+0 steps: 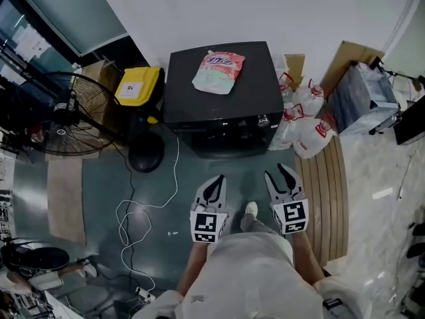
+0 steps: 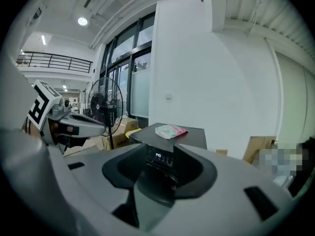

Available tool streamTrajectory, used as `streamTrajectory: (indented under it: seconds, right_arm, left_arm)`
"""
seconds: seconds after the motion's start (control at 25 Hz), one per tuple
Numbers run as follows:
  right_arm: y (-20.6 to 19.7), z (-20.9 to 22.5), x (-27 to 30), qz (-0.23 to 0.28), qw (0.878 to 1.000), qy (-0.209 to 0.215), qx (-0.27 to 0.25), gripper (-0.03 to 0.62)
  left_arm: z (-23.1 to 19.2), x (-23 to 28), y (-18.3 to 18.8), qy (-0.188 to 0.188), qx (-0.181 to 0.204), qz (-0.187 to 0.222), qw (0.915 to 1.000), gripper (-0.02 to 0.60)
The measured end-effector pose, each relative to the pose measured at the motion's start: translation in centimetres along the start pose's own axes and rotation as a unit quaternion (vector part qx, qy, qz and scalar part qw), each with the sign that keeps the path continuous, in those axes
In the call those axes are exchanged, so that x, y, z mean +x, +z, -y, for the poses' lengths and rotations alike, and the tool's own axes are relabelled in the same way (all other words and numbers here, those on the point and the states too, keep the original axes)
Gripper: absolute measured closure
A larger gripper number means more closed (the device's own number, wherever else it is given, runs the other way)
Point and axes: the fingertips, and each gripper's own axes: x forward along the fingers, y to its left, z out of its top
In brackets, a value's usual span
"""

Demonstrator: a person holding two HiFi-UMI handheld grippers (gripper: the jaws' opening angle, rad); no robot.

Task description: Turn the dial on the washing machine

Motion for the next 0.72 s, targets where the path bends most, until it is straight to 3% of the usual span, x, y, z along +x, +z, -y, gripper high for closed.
streamTrajectory:
  seconds: [0.48,0.72]
  right_arm:
    - [-1.8,7.0,5.7,-0.029,0.999,0.027,0.007,0.416]
    - [-3.3,8.2,7.8,-0.038,0.999,0.024,0.015,0.416]
  left_arm:
    - [0.1,8.0,0.9,0.02,0.0,-0.025,0.9995,0.569]
    - [0.0,10.3,0.2,0.019,0.009,-0.034,0.9992,0.569]
